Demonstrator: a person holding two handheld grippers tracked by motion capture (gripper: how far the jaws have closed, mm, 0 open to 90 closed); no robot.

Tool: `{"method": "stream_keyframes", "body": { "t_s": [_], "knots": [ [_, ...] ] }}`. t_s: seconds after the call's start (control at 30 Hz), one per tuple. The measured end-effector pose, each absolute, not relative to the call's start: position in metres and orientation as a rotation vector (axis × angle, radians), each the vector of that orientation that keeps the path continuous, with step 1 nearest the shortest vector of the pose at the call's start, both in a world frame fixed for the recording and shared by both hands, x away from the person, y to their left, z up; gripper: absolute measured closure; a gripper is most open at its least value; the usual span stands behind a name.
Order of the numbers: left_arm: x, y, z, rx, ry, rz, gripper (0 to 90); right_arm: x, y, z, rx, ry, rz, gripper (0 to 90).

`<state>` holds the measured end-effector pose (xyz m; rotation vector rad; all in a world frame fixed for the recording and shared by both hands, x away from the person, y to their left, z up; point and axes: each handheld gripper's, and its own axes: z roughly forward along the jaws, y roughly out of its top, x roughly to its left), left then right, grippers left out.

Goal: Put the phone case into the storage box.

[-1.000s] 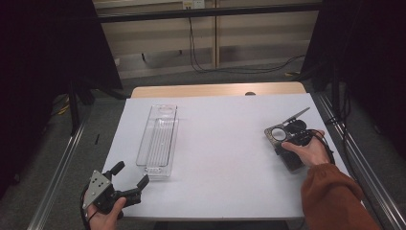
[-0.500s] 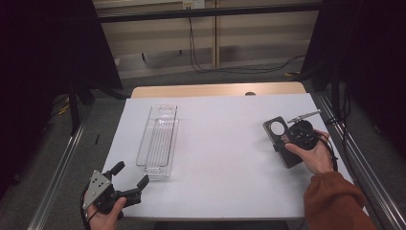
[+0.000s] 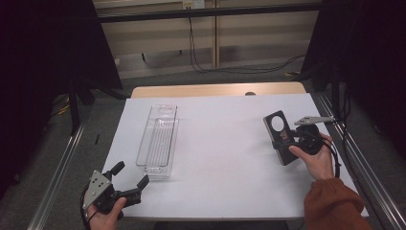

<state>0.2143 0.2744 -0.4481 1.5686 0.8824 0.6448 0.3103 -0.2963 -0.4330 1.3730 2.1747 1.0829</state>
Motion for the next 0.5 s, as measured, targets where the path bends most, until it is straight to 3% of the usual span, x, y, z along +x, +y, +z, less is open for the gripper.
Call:
{"method": "stream_keyframes", "body": {
  "t_s": [0.5],
  "knots": [
    [0.216,0.273,-0.447,1.569,0.878,0.625,2.7,0.291,-0.294,-0.43,1.239,2.109,1.375,11.9]
  ]
}}
